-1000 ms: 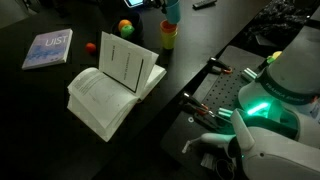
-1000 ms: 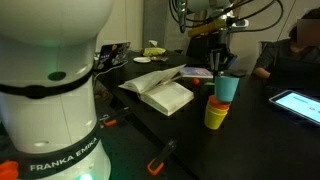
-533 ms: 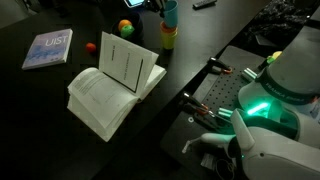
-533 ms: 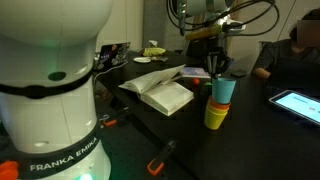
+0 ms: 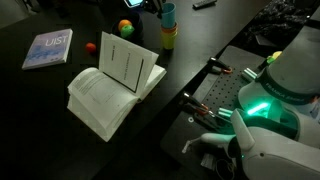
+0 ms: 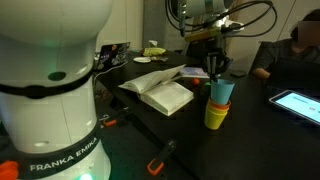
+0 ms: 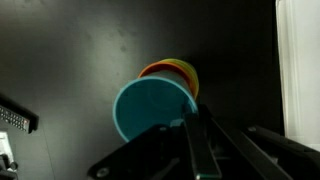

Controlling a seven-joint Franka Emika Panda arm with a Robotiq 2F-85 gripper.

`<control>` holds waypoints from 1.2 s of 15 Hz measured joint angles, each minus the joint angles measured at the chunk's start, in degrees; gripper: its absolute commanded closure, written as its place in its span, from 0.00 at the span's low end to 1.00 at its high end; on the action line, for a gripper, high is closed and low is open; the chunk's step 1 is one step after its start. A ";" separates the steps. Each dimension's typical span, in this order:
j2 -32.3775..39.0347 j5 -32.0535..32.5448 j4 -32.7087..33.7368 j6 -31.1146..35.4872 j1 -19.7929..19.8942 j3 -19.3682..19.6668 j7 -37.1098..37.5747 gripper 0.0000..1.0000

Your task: Pick up one yellow cup and put it in the other yellow cup, pick the orange cup and put it in the stacked yellow cups, pick up the blue cup and put it in the stacked orange cup

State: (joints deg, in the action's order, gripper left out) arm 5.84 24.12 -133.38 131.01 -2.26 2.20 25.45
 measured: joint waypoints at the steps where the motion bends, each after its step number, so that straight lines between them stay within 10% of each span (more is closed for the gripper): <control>1: 0.00 0.00 -0.08 0.00 0.00 0.00 0.18 0.49; 7: -0.07 -0.11 -0.05 0.00 -0.01 -0.17 0.74 0.02; 18: 1.24 -0.33 2.99 -0.15 -1.87 -0.98 9.86 0.00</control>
State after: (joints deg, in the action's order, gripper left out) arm 7.08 23.79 -130.39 130.85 -4.13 1.21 35.31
